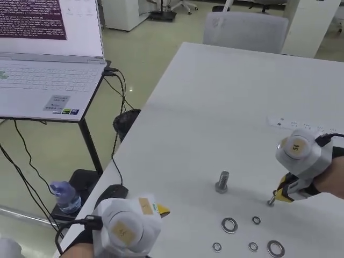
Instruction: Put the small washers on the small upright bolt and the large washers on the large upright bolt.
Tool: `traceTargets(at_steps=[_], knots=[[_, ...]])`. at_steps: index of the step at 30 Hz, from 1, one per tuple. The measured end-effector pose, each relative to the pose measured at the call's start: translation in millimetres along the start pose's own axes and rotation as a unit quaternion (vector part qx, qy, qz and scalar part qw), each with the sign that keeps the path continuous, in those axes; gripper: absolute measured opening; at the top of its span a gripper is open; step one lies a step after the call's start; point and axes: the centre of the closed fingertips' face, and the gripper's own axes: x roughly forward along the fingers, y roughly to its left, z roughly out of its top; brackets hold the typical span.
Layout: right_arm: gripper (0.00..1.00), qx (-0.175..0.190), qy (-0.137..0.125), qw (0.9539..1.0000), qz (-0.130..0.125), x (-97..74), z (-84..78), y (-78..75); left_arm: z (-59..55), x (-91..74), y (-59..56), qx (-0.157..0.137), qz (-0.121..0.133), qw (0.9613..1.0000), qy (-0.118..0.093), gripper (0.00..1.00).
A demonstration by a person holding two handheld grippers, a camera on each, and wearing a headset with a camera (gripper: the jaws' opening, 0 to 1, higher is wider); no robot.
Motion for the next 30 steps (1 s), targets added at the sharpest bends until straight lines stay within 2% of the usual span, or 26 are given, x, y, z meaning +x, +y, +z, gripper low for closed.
traceTargets(at_steps=[7,18,30], knots=[[0.13,-0.001,0.005,1.0,0.002,10.7,-1.8,-3.2,2.0,-0.4,-0.9,0.002,-0.001,1.0,-0.001,0.79],[0.13,-0.003,0.01,0.9999,0.004,15.7,-4.4,2.7,-1.7,0.7,-5.1,0.001,-0.006,1.0,0.005,0.78],[0.13,-0.008,0.018,0.9998,0.011,28.0,-7.9,7.2,-6.7,-3.4,-4.4,-0.004,-0.004,0.9999,0.009,0.77]])
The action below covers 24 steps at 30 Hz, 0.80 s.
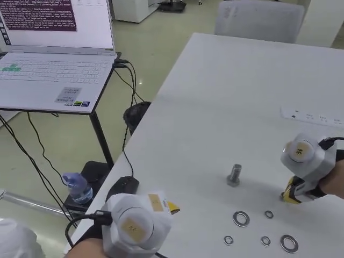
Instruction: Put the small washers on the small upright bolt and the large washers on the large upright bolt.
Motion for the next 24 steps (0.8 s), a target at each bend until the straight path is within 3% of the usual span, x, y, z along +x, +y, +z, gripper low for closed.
traceTargets(at_steps=[24], knots=[[0.14,0.0,0.003,1.0,0.002,6.3,-4.4,-1.9,1.0,-2.5,-5.1,-0.001,0.0,1.0,-0.002,0.74]])
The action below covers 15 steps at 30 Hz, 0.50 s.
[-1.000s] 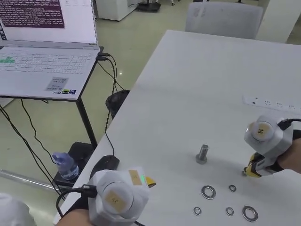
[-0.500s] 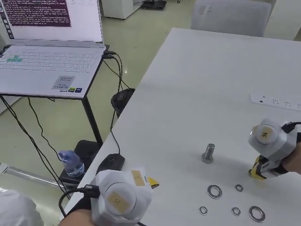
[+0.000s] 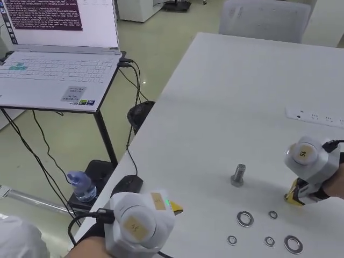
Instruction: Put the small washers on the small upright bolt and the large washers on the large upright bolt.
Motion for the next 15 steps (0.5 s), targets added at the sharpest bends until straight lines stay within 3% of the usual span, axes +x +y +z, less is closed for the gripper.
traceTargets(at_steps=[15], knots=[[0.21,0.006,-0.006,1.0,0.0,0.2,0.4,0.7,0.5,-1.0,-2.4,-0.001,0.004,1.0,-0.003,0.75]])
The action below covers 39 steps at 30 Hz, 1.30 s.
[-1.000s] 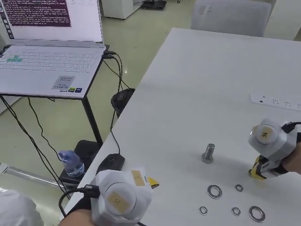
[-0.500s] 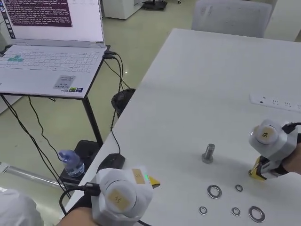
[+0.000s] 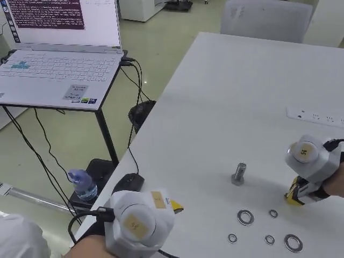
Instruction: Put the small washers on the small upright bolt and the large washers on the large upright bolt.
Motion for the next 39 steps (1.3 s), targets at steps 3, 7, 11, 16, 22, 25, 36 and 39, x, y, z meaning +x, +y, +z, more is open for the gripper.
traceTargets(at_steps=[3,7,11,16,22,25,36,39], knots=[[0.22,-0.002,-0.001,1.0,-0.001,-2.8,0.2,-0.1,2.6,0.0,0.9,-0.001,0.002,1.0,-0.005,0.76],[0.23,-0.002,-0.004,1.0,-0.001,-6.9,1.7,-0.9,4.8,0.6,1.7,0.001,0.005,1.0,-0.004,0.79],[0.28,-0.004,-0.013,0.9999,-0.003,-13.0,6.0,-2.4,7.7,1.5,1.7,0.003,0.006,0.9999,-0.008,0.81],[0.33,-0.014,-0.031,0.9994,0.009,-17.0,14.4,2.6,8.9,3.9,1.4,0.003,0.007,1.0,-0.006,0.87],[0.35,-0.042,-0.041,0.9982,0.016,-20.9,23.2,11.2,8.5,3.8,1.0,0.004,0.008,0.9999,-0.004,0.93],[0.35,-0.052,-0.044,0.9975,0.017,-21.4,26.7,13.1,6.4,4.2,0.2,0.005,0.006,1.0,-0.001,0.95],[0.36,-0.075,-0.053,0.9954,0.027,-22.3,33.4,24.8,11.3,4.0,-2.9,-0.006,0.002,0.9999,-0.016,0.99],[0.36,-0.079,-0.053,0.9951,0.027,-21.5,33.2,25.2,11.5,3.8,-1.2,-0.004,0.004,0.9999,-0.015,0.99]])
